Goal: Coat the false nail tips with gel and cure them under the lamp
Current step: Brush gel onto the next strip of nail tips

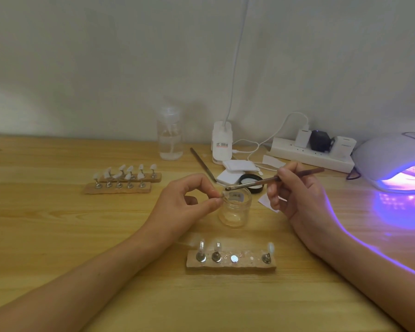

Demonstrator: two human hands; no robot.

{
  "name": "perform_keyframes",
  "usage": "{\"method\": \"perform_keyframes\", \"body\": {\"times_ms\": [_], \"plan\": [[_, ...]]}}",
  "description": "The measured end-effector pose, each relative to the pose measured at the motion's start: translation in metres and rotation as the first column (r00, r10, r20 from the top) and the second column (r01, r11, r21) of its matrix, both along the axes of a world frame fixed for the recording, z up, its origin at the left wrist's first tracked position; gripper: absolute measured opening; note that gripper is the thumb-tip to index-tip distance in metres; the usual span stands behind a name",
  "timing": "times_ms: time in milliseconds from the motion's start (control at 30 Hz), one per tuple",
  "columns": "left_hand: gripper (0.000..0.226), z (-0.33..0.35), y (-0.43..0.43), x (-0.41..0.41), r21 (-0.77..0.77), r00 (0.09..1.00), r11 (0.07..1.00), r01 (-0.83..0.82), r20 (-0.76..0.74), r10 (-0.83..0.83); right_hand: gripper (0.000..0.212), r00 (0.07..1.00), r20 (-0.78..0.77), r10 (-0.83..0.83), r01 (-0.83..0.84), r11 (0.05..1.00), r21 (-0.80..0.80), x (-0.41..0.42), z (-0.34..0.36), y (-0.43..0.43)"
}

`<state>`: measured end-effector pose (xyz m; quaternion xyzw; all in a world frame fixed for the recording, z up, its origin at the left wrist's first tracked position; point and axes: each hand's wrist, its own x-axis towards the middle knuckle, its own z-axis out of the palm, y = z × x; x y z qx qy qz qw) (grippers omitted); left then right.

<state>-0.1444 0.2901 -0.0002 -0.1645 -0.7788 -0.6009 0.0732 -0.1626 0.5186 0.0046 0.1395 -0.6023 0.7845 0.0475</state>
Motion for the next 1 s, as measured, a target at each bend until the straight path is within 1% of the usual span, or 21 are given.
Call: {"method": "perform_keyframes", "body": {"times_ms": [67, 167, 233, 300, 367, 433, 500, 567, 633, 733, 800, 867, 933, 1000], "plan": [[0.013, -0.0002, -0.0005, -0.0004, -0.004, 1.000, 1.000, 0.004, -0.004, -0.004, 0.017, 1.000, 0.002, -0.002, 0.002, 0.999, 0.033, 0.0003, -0.0010, -0.0007], [0.014, -0.0004, -0.0007, -0.0002, -0.006, 1.000, 1.000, 0.012, -0.017, -0.012, 0.017, 0.998, 0.025, -0.060, 0.060, 0.998, 0.005, -0.0018, -0.0022, 0.0009], [0.015, -0.0006, -0.0006, 0.0001, -0.012, 0.999, 1.000, 0.011, -0.032, -0.011, 0.017, 1.000, 0.011, -0.024, 0.025, 1.000, -0.014, -0.0016, -0.0006, 0.0002], [0.014, -0.0006, -0.0005, 0.0000, -0.014, 0.999, 1.000, 0.012, -0.042, -0.013, 0.018, 1.000, -0.003, 0.020, -0.020, 1.000, 0.011, -0.0007, -0.0003, -0.0013], [0.013, -0.0008, -0.0005, 0.0000, -0.014, 0.999, 1.000, 0.012, -0.046, -0.013, 0.020, 1.000, 0.013, -0.004, 0.003, 1.000, 0.031, -0.0001, -0.0009, -0.0016], [0.012, -0.0009, -0.0005, 0.0000, -0.014, 0.999, 1.000, 0.014, -0.046, -0.015, 0.020, 0.999, 0.030, -0.036, 0.035, 0.999, 0.014, -0.0009, -0.0015, -0.0003], [0.011, -0.0008, -0.0002, 0.0000, -0.015, 0.999, 1.000, 0.017, -0.046, -0.018, 0.018, 1.000, 0.016, -0.013, 0.013, 1.000, -0.014, -0.0009, -0.0007, 0.0002], [0.011, -0.0004, 0.0000, -0.0005, -0.014, 0.999, 1.000, 0.014, -0.045, -0.015, 0.019, 0.999, -0.010, 0.031, -0.031, 1.000, 0.003, -0.0001, 0.0001, -0.0010], [0.011, -0.0006, 0.0003, -0.0009, -0.013, 0.999, 1.000, 0.010, -0.044, -0.010, 0.020, 1.000, -0.002, 0.015, -0.015, 0.999, 0.029, 0.0001, -0.0002, -0.0024], [0.011, -0.0008, 0.0002, -0.0007, -0.009, 0.999, 1.000, 0.015, -0.042, -0.016, 0.018, 0.999, 0.025, -0.030, 0.030, 1.000, -0.002, -0.0015, -0.0009, -0.0013], [0.010, -0.0008, 0.0002, -0.0008, -0.006, 0.999, 1.000, 0.019, -0.044, -0.019, 0.018, 1.000, -0.001, 0.005, -0.005, 1.000, -0.007, -0.0014, -0.0002, -0.0009], [0.011, -0.0008, -0.0001, -0.0007, -0.006, 0.999, 1.000, 0.019, -0.040, -0.020, 0.018, 1.000, -0.018, 0.023, -0.023, 0.999, 0.026, 0.0000, -0.0004, -0.0017], [0.012, -0.0010, -0.0005, -0.0007, -0.001, 0.999, 1.000, 0.020, -0.039, -0.020, 0.018, 1.000, -0.001, -0.011, 0.011, 0.999, 0.033, -0.0006, -0.0012, -0.0015], [0.012, -0.0012, -0.0005, -0.0008, -0.004, 0.999, 1.000, 0.019, -0.033, -0.019, 0.016, 0.999, 0.015, -0.038, 0.038, 0.999, 0.007, -0.0014, -0.0019, 0.0002]]}}
